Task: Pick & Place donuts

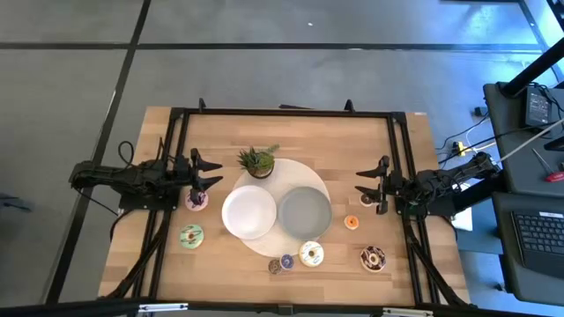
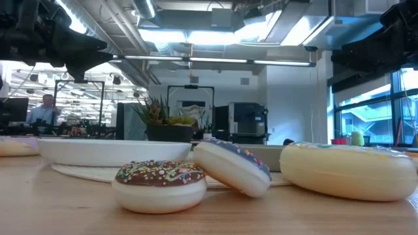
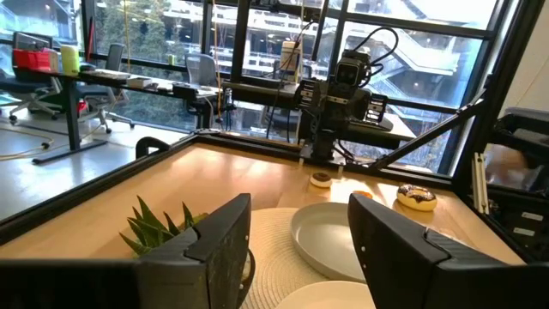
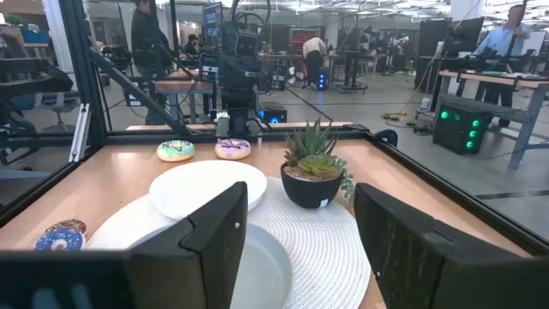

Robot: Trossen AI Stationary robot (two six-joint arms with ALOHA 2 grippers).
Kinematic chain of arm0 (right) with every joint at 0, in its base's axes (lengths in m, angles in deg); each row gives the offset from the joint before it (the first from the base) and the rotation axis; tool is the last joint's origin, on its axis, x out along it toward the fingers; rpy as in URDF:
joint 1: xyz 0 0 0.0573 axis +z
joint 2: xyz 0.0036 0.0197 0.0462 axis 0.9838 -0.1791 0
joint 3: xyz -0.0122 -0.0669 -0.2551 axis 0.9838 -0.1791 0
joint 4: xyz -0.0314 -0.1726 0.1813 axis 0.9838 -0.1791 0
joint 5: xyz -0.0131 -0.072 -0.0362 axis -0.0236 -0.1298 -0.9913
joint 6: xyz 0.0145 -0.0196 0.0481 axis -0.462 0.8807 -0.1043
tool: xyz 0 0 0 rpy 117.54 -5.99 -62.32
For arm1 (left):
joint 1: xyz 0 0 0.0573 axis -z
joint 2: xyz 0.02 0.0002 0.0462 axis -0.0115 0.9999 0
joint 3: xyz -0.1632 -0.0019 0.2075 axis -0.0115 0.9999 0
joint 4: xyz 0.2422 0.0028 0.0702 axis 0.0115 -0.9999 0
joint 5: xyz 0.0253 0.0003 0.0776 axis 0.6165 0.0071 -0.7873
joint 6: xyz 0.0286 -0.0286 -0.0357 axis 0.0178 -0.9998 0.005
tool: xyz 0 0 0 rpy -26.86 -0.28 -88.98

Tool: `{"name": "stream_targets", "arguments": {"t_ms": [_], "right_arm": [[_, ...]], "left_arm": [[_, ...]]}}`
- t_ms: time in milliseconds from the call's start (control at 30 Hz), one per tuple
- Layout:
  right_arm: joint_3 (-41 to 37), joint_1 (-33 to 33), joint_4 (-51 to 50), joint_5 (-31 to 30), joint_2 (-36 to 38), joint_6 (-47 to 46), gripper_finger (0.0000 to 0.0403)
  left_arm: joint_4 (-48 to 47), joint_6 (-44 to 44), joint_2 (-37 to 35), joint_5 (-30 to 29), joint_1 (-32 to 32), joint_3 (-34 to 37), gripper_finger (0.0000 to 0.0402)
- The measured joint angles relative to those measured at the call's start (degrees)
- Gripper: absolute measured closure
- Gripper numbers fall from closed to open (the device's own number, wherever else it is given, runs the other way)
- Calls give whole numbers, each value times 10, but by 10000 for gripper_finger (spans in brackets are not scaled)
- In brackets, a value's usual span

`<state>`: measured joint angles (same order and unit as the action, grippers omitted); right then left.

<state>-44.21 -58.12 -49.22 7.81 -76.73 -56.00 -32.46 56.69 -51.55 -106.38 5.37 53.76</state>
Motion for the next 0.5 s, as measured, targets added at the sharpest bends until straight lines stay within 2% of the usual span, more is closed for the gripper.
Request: {"name": "stream_targets", "arguments": {"t_ms": [500], "right_arm": [[0, 0, 0, 0, 0, 0, 187]], "left_arm": [[0, 0, 0, 0, 0, 0, 210]]}}
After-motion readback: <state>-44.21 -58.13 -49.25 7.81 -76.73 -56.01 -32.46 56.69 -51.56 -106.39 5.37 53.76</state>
